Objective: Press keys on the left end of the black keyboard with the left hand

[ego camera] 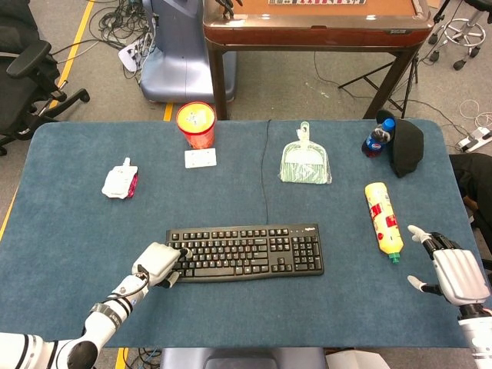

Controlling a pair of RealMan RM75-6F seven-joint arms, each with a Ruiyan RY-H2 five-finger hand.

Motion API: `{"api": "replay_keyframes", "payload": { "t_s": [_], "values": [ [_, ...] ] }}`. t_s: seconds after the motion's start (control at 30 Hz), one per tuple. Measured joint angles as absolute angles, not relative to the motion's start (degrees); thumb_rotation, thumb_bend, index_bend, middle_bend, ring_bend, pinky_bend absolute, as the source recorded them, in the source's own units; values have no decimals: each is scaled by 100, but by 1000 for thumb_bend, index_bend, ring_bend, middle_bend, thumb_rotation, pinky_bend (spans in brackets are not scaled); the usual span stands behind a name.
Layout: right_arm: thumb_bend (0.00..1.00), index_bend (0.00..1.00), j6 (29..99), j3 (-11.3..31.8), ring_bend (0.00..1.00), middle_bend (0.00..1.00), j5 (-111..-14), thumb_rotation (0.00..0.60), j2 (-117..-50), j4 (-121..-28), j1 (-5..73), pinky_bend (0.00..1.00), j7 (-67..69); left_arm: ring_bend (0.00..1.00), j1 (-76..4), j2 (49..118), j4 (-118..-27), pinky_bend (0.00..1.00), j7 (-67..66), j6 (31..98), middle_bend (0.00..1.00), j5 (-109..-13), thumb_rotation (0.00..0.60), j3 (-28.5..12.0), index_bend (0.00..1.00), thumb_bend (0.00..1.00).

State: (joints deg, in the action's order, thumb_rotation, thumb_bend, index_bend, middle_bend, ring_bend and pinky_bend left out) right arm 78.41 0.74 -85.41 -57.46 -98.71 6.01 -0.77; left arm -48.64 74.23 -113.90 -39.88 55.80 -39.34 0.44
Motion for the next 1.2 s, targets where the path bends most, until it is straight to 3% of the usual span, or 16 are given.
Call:
{"api": "replay_keyframes", "payload": {
  "t_s": [1.2],
  "values": [
    [5,172,7849,92,215,300,-8518,600,-5718,-9878,588,383,-76,965,-5159,7645,-11248,1000,-4035,5754,1000,-3643,600,335,243,447]
  ]
}}
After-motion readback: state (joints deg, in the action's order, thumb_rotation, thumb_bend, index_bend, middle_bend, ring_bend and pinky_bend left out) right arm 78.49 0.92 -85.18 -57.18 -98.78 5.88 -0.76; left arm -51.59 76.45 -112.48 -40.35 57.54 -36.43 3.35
